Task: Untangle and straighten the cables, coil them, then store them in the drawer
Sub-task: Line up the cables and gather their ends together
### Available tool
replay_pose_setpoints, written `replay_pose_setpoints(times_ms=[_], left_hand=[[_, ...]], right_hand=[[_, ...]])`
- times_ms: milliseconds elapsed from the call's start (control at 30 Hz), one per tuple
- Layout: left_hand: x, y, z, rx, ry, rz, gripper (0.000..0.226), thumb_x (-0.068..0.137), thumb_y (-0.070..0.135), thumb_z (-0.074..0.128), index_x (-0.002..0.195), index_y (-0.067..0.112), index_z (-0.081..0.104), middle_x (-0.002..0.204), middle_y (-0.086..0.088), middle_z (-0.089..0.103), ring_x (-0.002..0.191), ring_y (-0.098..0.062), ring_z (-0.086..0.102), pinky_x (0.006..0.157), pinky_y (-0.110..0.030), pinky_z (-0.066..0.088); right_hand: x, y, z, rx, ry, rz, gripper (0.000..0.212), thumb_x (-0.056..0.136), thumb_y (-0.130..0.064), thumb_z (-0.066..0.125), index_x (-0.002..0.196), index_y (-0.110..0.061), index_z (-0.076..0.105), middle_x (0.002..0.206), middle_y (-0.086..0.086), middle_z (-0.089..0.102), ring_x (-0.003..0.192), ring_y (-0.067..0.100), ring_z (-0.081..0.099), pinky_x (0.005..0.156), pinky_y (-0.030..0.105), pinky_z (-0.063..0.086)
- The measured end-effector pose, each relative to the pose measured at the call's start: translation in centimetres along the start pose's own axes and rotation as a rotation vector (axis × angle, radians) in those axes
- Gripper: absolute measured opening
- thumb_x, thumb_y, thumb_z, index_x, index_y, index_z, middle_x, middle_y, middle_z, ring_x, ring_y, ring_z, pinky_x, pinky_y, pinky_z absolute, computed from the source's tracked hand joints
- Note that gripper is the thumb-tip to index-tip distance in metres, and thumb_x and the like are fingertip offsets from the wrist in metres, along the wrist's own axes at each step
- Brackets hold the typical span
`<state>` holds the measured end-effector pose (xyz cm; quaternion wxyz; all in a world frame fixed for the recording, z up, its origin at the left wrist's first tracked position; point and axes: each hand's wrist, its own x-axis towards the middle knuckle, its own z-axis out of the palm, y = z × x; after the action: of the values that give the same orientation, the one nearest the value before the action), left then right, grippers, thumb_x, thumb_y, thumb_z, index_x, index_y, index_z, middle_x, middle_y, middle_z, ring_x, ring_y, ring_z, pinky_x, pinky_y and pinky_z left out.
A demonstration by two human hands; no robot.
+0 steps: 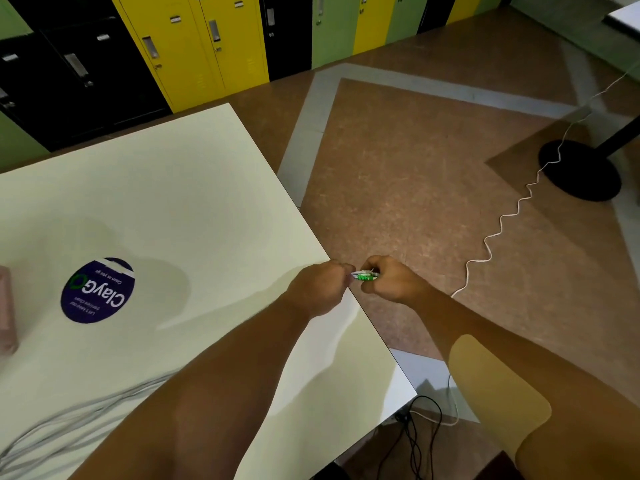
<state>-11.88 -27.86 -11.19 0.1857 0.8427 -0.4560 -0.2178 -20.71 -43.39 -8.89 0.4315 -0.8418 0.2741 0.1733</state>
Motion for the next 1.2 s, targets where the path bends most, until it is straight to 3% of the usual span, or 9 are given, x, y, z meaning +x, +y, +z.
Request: replay_pose_setpoints(times_ms=[133,300,467,567,733,800,867,1067,1200], left_hand=[[0.6,0.5,-0.6,-0.001,-0.012,-0.030,0.028,0.102,0.035,0.046,0.113,0.021,0.068,0.099,-0.007,0.068,0.089,-0.029,0.065,0.073,-0.035,0.051],[0.8,1.3,-0.9,-0.032,0.009,-0.101,0.023,0.100,0.031,0.053,0.105,0.013,0.066,0.098,-0.009,0.066,0.088,-0.028,0.063,0.069,-0.032,0.044],[0.6,1.4,-0.4,-0.046,0.000,-0.128,0.025,0.101,0.031,0.047,0.109,0.014,0.063,0.103,-0.010,0.067,0.094,-0.032,0.063,0.076,-0.038,0.049],[0.1,1.6,-0.4,-0.024,0.010,-0.147,0.030,0.102,0.036,0.046,0.106,0.012,0.063,0.102,-0.012,0.068,0.093,-0.033,0.063,0.075,-0.037,0.048],[-1.4,0.1,-0.3,-0.112,0.039,-0.209,0.050,0.096,0.060,0.045,0.077,0.015,0.056,0.074,-0.002,0.061,0.072,-0.027,0.059,0.060,-0.034,0.044],[-2.5,-1.2,-0.4,-0.201,-0.005,-0.213,0.053,0.096,0.059,0.045,0.069,0.014,0.052,0.064,0.001,0.054,0.064,-0.024,0.055,0.056,-0.032,0.038],[-3.9,-2.7,-0.8,-0.277,-0.040,-0.229,0.050,0.099,0.053,0.044,0.070,0.013,0.054,0.064,0.002,0.053,0.062,-0.020,0.052,0.059,-0.032,0.038],[-7.3,-5.6,-1.5,-0.308,-0.065,-0.231,0.029,0.102,0.038,0.047,0.083,0.022,0.062,0.078,0.005,0.062,0.071,-0.017,0.058,0.074,-0.035,0.048],[-7.8,-5.2,-1.5,-0.280,-0.011,-0.249,0.032,0.104,0.034,0.042,0.087,0.014,0.060,0.078,0.001,0.058,0.069,-0.020,0.052,0.073,-0.038,0.048]], right_hand=[[-0.3,-0.5,0.1,0.004,-0.028,-0.050,0.018,0.084,-0.008,0.069,0.098,-0.016,0.062,0.078,-0.006,0.059,0.068,0.007,0.054,0.054,0.014,0.037],[-0.1,-0.5,0.5,-0.125,-0.005,-0.071,0.010,0.084,-0.008,0.065,0.083,-0.017,0.062,0.075,0.000,0.059,0.075,0.022,0.057,0.060,0.026,0.040],[-0.1,-0.9,1.1,-0.336,0.010,-0.069,0.015,0.090,-0.015,0.050,0.097,-0.016,0.063,0.100,0.009,0.067,0.090,0.030,0.062,0.080,0.040,0.053],[-0.4,-0.9,1.1,-0.422,0.020,-0.077,0.011,0.090,-0.020,0.046,0.083,-0.021,0.055,0.091,0.008,0.065,0.084,0.031,0.059,0.073,0.037,0.048],[-1.1,-0.9,0.7,-0.520,0.130,-0.103,0.021,0.085,-0.040,0.045,0.077,-0.023,0.053,0.078,0.002,0.056,0.077,0.029,0.053,0.068,0.033,0.038],[-1.0,-0.3,0.5,-0.511,0.153,-0.089,0.017,0.085,-0.035,0.047,0.078,-0.022,0.055,0.078,0.002,0.058,0.077,0.030,0.056,0.067,0.033,0.038],[-0.8,0.5,0.4,-0.508,0.170,-0.066,0.013,0.089,-0.025,0.048,0.079,-0.021,0.056,0.078,0.003,0.059,0.076,0.030,0.055,0.068,0.033,0.038],[-0.1,0.8,1.6,-0.500,0.191,0.015,0.013,0.092,-0.022,0.047,0.087,-0.019,0.059,0.095,0.010,0.068,0.078,0.030,0.052,0.071,0.033,0.040],[0.9,0.2,2.5,-0.556,0.100,0.097,0.018,0.094,-0.040,0.051,0.095,-0.024,0.058,0.111,0.009,0.067,0.100,0.033,0.060,0.090,0.038,0.046]])
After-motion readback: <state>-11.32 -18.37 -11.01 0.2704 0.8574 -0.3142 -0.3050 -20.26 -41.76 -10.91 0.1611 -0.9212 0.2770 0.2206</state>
